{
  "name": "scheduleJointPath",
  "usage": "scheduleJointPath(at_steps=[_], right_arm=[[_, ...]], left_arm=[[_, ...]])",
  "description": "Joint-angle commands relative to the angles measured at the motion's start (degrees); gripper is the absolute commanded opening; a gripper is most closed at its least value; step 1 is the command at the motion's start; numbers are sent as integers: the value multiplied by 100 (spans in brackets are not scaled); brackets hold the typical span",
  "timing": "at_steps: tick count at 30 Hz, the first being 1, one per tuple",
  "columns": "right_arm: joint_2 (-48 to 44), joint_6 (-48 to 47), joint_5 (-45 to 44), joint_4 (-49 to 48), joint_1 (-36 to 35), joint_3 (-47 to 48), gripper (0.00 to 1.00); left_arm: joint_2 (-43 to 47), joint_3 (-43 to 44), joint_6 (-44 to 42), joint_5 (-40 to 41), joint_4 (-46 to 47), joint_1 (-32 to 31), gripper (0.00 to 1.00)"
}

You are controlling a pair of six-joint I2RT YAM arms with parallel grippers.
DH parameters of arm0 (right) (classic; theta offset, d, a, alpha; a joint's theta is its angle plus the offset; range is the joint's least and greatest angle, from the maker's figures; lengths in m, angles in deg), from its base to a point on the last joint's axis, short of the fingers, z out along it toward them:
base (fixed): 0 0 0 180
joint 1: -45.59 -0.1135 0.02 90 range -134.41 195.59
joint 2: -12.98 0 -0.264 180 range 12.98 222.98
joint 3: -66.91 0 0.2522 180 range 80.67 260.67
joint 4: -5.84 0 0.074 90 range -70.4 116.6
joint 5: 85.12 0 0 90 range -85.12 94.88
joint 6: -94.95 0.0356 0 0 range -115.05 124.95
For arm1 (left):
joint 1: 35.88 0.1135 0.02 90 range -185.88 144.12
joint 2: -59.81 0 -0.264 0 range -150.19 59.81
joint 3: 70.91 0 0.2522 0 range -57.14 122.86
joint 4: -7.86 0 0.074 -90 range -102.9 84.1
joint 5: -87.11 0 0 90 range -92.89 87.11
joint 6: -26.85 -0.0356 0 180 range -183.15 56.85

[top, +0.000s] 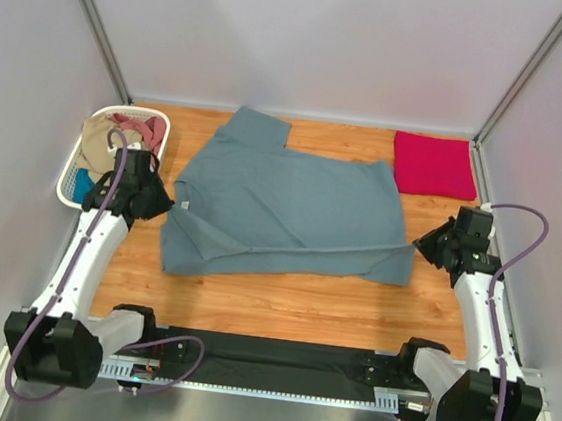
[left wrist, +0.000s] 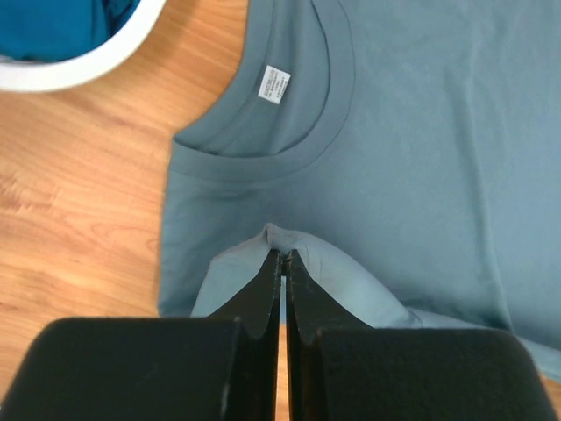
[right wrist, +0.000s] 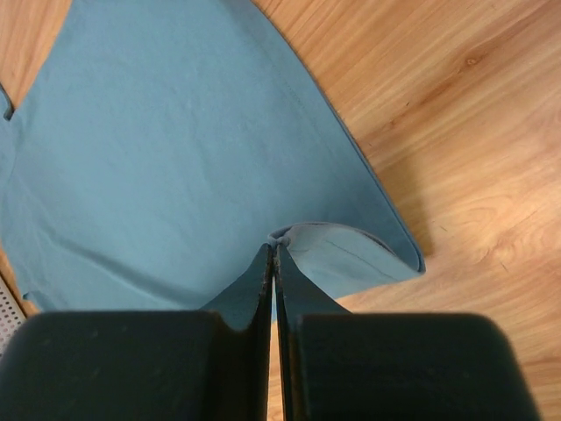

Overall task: Fold and stack the t-shirts
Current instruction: Fold the tshirt

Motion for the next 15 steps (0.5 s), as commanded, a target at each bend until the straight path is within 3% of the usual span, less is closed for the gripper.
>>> scheduleJointPath(at_steps=[1,6,15], right_arm=[[293,-131,114,-580,-10,54,0],[601,-228,17,-676,-10,81,0],[935,-228,8,-905,-10,-42,0]], left_arm=[[-535,442,-464,-74,373,-6,0],[-959,724,-825,-259,917,-6,0],[-1847,1278,-1484,-1400,1902,-6,0]])
